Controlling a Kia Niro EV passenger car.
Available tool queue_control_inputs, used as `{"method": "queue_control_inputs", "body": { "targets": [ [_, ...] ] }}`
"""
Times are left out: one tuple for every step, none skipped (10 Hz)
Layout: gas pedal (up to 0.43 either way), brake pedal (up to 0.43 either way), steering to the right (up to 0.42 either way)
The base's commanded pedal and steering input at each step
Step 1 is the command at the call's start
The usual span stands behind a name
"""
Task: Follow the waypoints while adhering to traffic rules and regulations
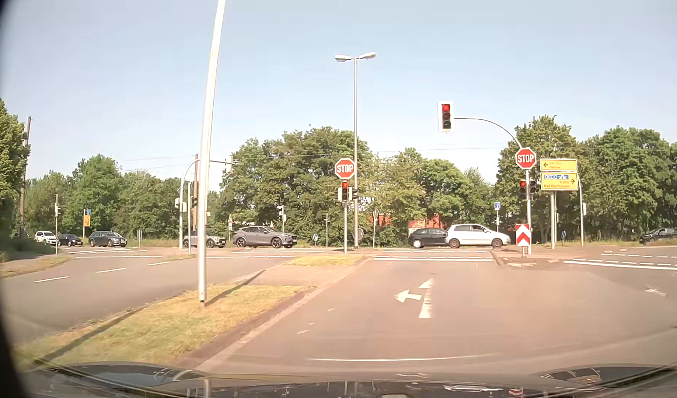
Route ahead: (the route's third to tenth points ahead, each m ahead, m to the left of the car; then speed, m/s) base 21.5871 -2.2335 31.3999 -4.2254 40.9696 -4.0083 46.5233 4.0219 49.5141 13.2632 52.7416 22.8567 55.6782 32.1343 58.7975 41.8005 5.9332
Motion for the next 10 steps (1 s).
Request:
{"method": "queue_control_inputs", "body": {
  "targets": [
    [0.000, 0.110, 0.090],
    [0.000, 0.110, 0.090],
    [0.000, 0.122, 0.090],
    [0.000, 0.122, 0.089],
    [0.000, 0.134, 0.089],
    [0.000, 0.146, 0.089],
    [0.000, 0.152, 0.086],
    [0.000, 0.152, 0.080],
    [0.000, 0.152, 0.075],
    [0.000, 0.152, 0.070]
  ]
}}
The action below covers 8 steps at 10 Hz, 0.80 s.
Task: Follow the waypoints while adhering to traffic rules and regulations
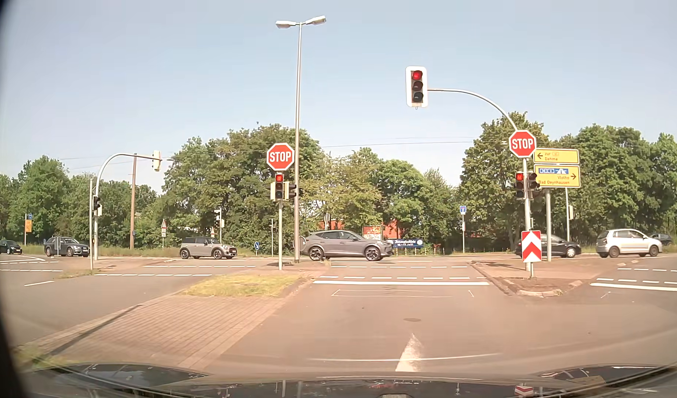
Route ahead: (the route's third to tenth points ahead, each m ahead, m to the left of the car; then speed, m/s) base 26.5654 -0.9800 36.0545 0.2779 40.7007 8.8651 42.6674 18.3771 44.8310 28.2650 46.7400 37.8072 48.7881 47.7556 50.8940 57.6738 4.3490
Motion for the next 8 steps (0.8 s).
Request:
{"method": "queue_control_inputs", "body": {
  "targets": [
    [0.000, 0.152, 0.070],
    [0.000, 0.152, 0.069],
    [0.000, 0.146, 0.066],
    [0.000, 0.140, 0.062],
    [0.000, 0.140, 0.059],
    [0.000, 0.140, 0.058],
    [0.000, 0.134, 0.055],
    [0.000, 0.128, 0.053]
  ]
}}
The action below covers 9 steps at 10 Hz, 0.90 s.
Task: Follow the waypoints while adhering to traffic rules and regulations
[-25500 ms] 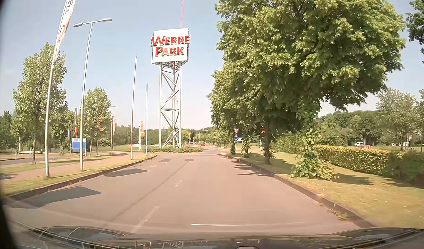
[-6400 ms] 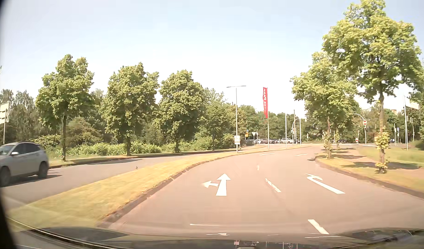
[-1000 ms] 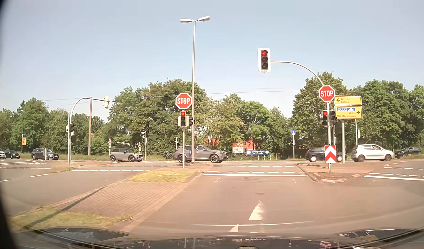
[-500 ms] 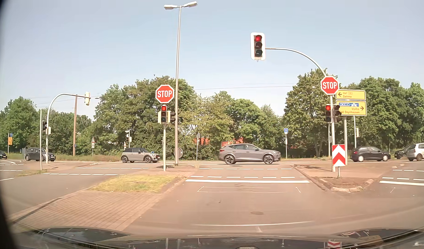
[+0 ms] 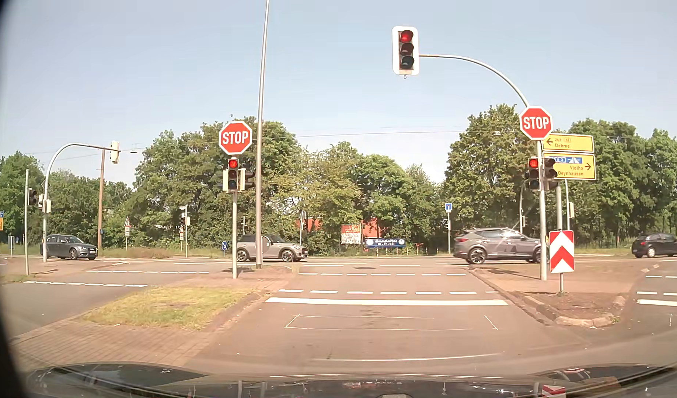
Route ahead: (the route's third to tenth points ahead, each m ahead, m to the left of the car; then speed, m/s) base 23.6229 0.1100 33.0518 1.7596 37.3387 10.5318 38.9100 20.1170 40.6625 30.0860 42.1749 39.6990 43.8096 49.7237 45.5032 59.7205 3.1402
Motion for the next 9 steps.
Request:
{"method": "queue_control_inputs", "body": {
  "targets": [
    [0.000, 0.110, 0.050],
    [0.000, 0.098, 0.046],
    [0.000, 0.091, 0.040],
    [0.000, 0.079, 0.033],
    [0.000, 0.073, 0.021],
    [0.000, 0.073, 0.011],
    [0.000, 0.061, 0.006],
    [0.000, 0.049, 0.005],
    [0.000, 0.043, 0.005]
  ]
}}
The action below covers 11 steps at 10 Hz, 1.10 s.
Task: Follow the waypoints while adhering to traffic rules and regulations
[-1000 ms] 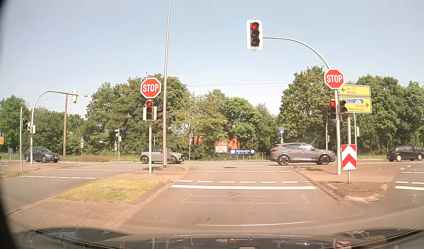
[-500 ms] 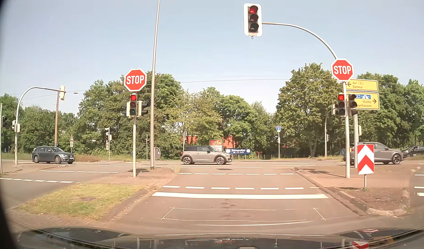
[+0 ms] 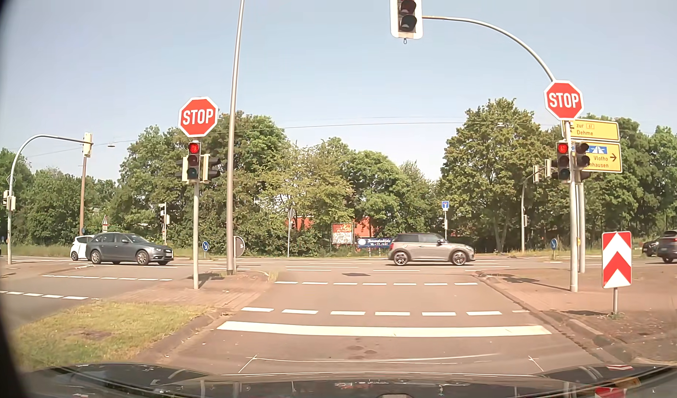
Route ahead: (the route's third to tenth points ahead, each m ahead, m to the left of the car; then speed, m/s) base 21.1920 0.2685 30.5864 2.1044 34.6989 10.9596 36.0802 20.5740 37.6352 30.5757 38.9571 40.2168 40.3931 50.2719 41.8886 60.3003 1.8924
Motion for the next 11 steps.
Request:
{"method": "queue_control_inputs", "body": {
  "targets": [
    [0.000, 0.043, 0.004],
    [0.000, 0.043, 0.002],
    [0.000, 0.043, 0.002],
    [0.000, 0.043, 0.001],
    [0.000, 0.043, 0.001],
    [0.000, 0.049, 0.001],
    [0.000, 0.055, 0.001],
    [0.000, 0.067, 0.001],
    [0.000, 0.073, 0.001],
    [0.000, 0.079, 0.001],
    [0.000, 0.079, 0.001]
  ]
}}
